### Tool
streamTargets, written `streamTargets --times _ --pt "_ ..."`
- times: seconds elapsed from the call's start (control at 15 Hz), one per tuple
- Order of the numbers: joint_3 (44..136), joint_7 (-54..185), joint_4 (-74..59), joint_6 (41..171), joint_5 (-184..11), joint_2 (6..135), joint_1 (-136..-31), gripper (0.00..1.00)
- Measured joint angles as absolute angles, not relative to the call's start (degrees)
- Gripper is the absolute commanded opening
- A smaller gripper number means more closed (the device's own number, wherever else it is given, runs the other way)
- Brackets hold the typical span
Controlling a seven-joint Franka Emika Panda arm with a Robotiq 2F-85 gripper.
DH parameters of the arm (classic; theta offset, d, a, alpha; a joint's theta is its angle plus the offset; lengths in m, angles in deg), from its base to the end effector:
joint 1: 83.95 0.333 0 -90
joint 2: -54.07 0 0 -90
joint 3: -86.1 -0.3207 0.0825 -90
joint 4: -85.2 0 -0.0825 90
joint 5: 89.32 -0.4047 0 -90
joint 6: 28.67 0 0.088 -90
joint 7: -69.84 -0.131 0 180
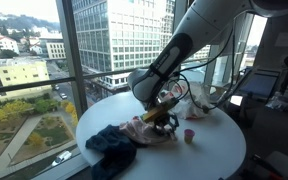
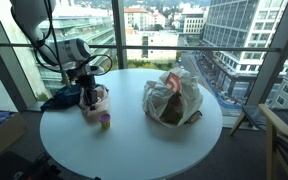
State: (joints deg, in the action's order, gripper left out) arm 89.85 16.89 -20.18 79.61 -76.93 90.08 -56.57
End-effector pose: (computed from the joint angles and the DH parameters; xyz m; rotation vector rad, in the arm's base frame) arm 0.5370 0.2114 0.1243 2.5332 -0.4889 -0.4196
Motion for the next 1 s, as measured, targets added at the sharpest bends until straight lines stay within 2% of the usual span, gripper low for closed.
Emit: streamTargets --times 0.47,1.0 --pt "89.12 5.84 -12.32 59.61 -70.12 90.11 -56.6 0.12" --pt "89.08 -2.35 -9.16 50.13 -68.05 89.8 -59.35 0.12"
